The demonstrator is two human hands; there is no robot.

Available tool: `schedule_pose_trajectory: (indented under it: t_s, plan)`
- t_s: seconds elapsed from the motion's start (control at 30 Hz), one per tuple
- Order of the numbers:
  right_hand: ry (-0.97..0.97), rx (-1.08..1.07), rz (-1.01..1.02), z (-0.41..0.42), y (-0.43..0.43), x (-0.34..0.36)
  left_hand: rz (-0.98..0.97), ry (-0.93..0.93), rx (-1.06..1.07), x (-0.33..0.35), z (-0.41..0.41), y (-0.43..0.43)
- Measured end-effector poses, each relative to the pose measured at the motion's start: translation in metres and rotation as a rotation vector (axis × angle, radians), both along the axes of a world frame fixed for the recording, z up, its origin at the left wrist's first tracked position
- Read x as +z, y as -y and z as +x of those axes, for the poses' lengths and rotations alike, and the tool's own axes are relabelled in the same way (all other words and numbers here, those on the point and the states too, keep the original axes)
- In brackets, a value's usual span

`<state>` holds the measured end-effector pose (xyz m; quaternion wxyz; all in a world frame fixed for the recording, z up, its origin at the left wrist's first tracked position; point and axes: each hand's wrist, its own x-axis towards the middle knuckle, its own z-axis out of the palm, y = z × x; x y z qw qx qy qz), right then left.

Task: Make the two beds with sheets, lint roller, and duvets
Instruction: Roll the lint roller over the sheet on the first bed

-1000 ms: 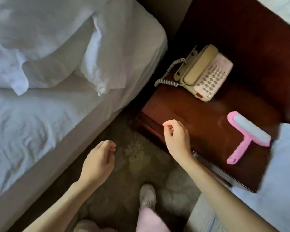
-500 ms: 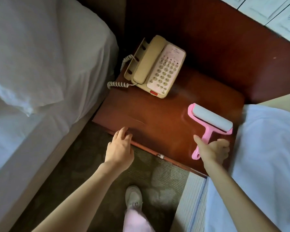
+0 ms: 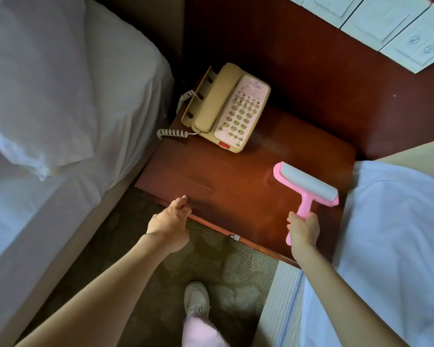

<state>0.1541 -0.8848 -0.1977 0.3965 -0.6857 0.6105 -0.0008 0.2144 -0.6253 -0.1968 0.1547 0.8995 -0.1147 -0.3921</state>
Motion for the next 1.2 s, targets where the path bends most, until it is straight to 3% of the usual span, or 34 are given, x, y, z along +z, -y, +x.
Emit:
schedule_pose_trajectory:
  t_s: [0.13, 0.33, 0.5, 0.7, 0.87, 1.07, 1.2]
  plan:
    - [-0.009, 0.016, -0.002, -0.003, -0.003, 0.005, 0.019, -0.113, -0.02, 0.005, -0.008, -0.012]
    - [0.028, 0.04, -0.039, -0.013, -0.022, 0.016, -0.028, -0.041, 0.085, 0.011, -0.029, -0.022]
    - [0.207, 0.249, -0.073, 0.002, -0.031, 0.053, -0.093, 0.0, 0.094, 0.019, -0.025, -0.007]
    - [0.212, 0.505, -0.011, 0.003, -0.084, 0.08, -0.101, 0.08, 0.15, 0.033, -0.031, -0.028]
    - [0.141, 0.77, 0.14, -0.023, -0.186, 0.089, -0.107, 0.209, 0.39, 0.038, -0.056, -0.122]
    - [-0.028, 1.204, 0.295, -0.05, -0.353, 0.104, 0.008, 0.213, 0.875, 0.029, -0.124, -0.301]
    - [0.009, 1.38, 0.344, -0.06, -0.473, 0.111, 0.042, 0.238, 1.089, 0.034, -0.165, -0.424]
